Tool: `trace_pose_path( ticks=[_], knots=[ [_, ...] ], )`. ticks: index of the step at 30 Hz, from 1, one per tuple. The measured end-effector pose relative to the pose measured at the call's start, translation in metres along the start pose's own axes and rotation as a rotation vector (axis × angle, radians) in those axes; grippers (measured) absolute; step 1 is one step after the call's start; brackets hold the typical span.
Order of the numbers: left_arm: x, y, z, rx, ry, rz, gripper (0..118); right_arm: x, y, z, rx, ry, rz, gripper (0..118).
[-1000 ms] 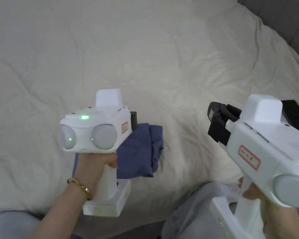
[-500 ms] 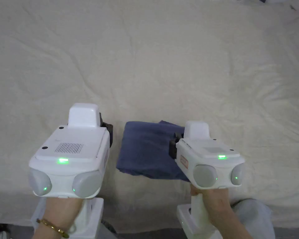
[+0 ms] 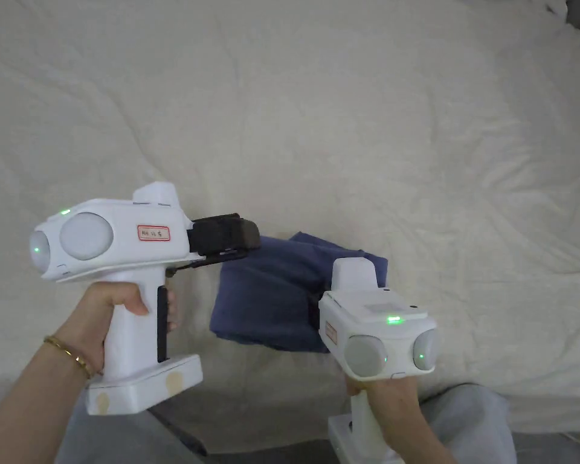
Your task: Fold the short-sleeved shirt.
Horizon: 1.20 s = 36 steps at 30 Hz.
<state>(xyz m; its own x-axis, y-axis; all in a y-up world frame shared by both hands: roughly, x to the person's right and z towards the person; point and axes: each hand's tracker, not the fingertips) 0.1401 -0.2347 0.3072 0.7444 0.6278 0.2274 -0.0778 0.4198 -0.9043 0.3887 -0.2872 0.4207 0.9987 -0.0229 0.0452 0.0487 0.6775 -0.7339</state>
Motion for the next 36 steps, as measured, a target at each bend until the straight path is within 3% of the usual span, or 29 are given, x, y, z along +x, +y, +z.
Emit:
trace_pose_path(
  ticks=[4, 6, 9, 11, 13, 15, 16, 19, 22, 26, 29, 36],
  knots=[
    [-0.038, 0.006, -0.031, -0.197, -0.156, 0.178, 108, 0.003, 0.002, 0.000, -0.011, 0.014, -0.001, 2],
    [-0.049, 0.003, -0.042, -0.241, -0.182, 0.202, 103, 0.004, 0.002, 0.000, -0.014, 0.021, -0.011, 2],
    [-0.050, -0.002, -0.047, -0.224, -0.309, 0.198, 86, 0.007, 0.004, -0.001, -0.021, 0.031, -0.023, 2],
    [-0.056, -0.006, -0.060, -0.271, -0.290, 0.239, 68, 0.009, 0.007, 0.000, -0.029, 0.042, -0.039, 2],
    [-0.061, -0.011, -0.066, -0.262, -0.262, 0.218, 33, 0.016, 0.014, 0.007, -0.046, 0.060, -0.094, 2],
    [-0.059, -0.012, -0.062, -0.245, -0.289, 0.243, 33, 0.025, 0.020, 0.028, 0.001, 0.084, -0.166, 2],
    [-0.056, -0.013, -0.059, -0.245, -0.276, 0.237, 32, 0.028, 0.022, 0.041, 0.041, 0.085, -0.160, 2],
    [-0.036, 0.000, -0.047, -0.257, -0.134, 0.180, 30, 0.038, 0.033, 0.079, 0.130, 0.062, -0.109, 2],
    [-0.024, 0.017, -0.023, -0.235, -0.050, 0.213, 29, 0.046, 0.042, 0.107, 0.185, 0.056, -0.107, 2],
    [-0.040, 0.053, 0.034, -0.176, 0.114, 0.128, 29, 0.048, 0.052, 0.126, 0.195, 0.030, -0.082, 2],
    [-0.087, 0.087, 0.096, -0.119, 0.244, 0.089, 29, 0.042, 0.056, 0.134, 0.201, 0.043, -0.069, 2],
    [-0.219, 0.159, 0.202, 0.008, 0.784, 0.160, 29, 0.012, 0.066, 0.115, 0.172, 0.035, -0.019, 2]
  ],
)
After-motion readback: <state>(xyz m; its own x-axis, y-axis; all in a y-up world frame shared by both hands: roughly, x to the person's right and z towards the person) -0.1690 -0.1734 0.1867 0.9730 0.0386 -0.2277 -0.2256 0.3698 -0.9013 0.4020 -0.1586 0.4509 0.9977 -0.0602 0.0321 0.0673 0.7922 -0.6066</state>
